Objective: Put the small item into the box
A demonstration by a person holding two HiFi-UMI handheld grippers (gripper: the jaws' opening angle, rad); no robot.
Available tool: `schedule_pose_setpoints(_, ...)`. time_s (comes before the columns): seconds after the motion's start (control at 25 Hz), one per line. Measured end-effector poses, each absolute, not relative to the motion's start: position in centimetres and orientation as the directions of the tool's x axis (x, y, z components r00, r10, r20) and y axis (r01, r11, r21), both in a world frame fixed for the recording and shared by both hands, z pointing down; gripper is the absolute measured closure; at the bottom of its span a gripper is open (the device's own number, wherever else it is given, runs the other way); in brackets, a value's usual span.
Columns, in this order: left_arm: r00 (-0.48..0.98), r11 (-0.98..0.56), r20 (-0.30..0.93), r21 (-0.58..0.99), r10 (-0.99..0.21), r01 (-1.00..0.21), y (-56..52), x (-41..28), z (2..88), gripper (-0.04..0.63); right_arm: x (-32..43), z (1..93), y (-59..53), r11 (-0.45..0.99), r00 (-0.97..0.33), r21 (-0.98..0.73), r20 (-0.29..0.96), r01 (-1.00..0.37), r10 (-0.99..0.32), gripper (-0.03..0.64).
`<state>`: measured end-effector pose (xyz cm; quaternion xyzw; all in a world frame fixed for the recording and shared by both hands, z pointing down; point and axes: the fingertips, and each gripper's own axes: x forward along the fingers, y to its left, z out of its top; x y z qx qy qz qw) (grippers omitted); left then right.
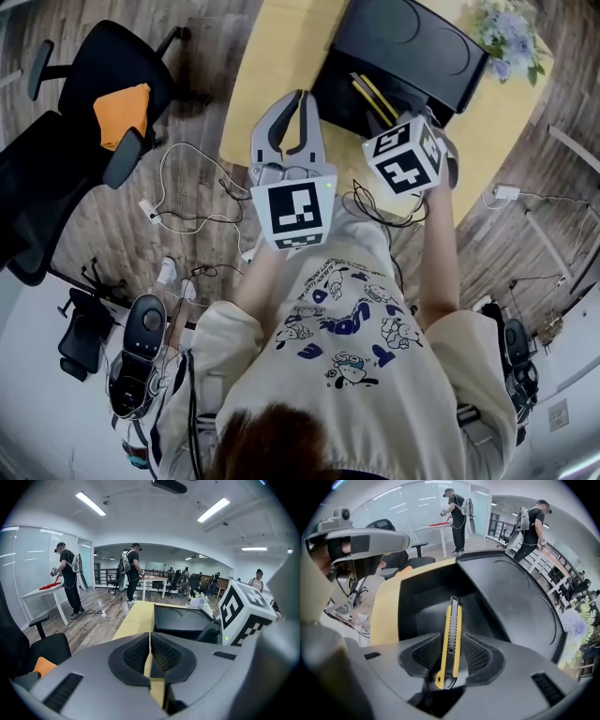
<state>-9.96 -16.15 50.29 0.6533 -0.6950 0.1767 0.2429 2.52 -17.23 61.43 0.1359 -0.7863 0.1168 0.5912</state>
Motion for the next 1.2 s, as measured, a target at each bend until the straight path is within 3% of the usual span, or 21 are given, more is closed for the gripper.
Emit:
schedule_pose_setpoints(0.24, -0.012, 0.054, 0.523, 0.065, -0.852, -0.996, -16.7, -9.4, 48.0, 0.572, 2.1, 58.1, -17.5, 0.907, -0.361, -0.005, 0.918, -0.421, -0.163, 0.468)
schedule_pose_setpoints(0.52, 0.025, -0.01, 0.424, 0.038, -0.905, -0.999, -18.4, -8.6, 43.3, 0.572, 1.5, 49.7, -19.5, 0.776, -0.525, 0.03, 0.72, -0.63, -0.454, 0.537)
schedule_pose_setpoints(0.92, 0.096, -0.097, 0.264, 0.01, -0.96, -0.995, -20.0, -6.8, 36.4, 0.572, 3.3, 40.5, -20.5, 0.58, -0.511, 0.007, 0.465, -0.815, -0.723, 0.571)
schedule_pose_setpoints(1.2, 0.143, -0.147, 0.187, -0.004, -0.972, -0.989, -20.1, -5.2, 32.5, 0.572, 4.4, 35.4, -20.5, 0.498, -0.465, 0.013, 0.337, -0.867, -0.819, 0.572)
